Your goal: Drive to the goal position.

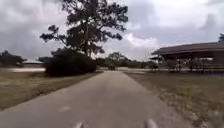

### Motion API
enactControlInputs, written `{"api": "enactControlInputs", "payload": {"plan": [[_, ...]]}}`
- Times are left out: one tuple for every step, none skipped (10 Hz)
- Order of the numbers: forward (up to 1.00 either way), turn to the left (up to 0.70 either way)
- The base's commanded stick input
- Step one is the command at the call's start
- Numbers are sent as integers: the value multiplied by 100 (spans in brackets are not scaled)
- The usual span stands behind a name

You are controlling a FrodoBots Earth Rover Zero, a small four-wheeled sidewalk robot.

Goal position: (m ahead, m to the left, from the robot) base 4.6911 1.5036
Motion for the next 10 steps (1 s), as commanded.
{"api": "enactControlInputs", "payload": {"plan": [[85,0],[85,0],[85,0],[85,0],[85,0],[85,0],[85,0],[85,0],[85,0],[85,0]]}}
